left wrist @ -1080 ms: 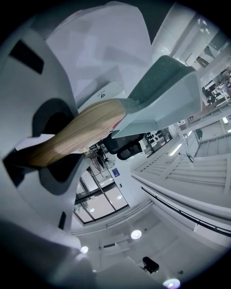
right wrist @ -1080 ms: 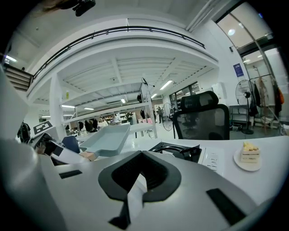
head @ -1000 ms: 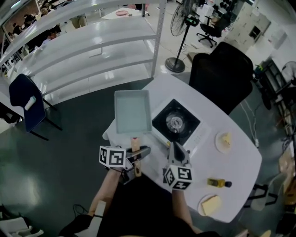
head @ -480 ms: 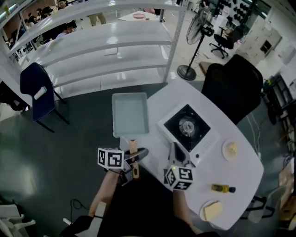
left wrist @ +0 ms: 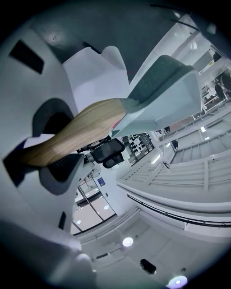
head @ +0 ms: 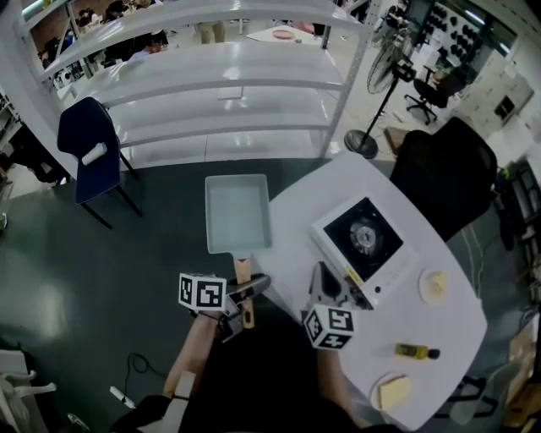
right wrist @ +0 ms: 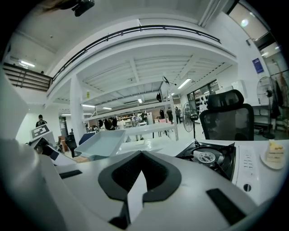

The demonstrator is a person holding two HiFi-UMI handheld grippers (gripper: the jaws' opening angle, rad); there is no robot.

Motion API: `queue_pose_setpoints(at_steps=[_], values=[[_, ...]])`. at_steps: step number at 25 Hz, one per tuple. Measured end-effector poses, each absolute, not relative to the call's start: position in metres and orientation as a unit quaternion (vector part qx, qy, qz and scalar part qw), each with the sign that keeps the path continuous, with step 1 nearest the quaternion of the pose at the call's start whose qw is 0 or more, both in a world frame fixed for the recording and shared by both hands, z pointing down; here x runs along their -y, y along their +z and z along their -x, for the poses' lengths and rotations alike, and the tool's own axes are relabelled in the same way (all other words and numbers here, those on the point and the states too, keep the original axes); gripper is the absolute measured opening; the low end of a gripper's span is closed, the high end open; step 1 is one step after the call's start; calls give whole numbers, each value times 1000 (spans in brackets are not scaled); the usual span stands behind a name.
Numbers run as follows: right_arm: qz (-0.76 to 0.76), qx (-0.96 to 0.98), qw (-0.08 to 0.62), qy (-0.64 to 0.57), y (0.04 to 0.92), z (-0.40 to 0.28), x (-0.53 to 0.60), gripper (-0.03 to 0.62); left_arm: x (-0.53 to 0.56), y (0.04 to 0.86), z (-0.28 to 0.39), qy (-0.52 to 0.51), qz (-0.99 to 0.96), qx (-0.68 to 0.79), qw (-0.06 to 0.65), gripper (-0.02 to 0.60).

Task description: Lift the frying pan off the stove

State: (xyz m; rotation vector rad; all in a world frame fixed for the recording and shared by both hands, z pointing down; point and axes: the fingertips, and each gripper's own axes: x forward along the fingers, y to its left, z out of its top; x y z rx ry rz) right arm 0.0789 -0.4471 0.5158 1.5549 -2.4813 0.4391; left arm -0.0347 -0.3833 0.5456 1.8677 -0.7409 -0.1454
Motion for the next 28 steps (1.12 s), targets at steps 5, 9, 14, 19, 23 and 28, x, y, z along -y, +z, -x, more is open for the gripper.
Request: queue_pose_setpoints(at_steps=[5, 9, 14, 19, 23, 28], values=[[-504, 847, 99, 138, 519, -64, 436, 5, 372, 547, 44, -73, -779, 319, 535, 107], [-501, 849, 103, 134, 521, -57, 433, 5, 368, 548, 50, -78, -778, 319, 536, 106], [-507, 846, 106, 129, 517, -55, 433, 6, 364, 544, 57, -86, -779, 316, 535, 107], [-515, 841, 105, 126, 515, -62, 432, 5, 362, 544, 56, -83, -778, 317, 536, 107], [-522, 837, 103, 127, 517, -65, 432, 5, 364, 544, 58, -85, -779, 315, 536, 107], [-529, 833, 102, 129, 520, -68, 431, 6, 364, 549, 61, -76, -780, 315, 535, 107]])
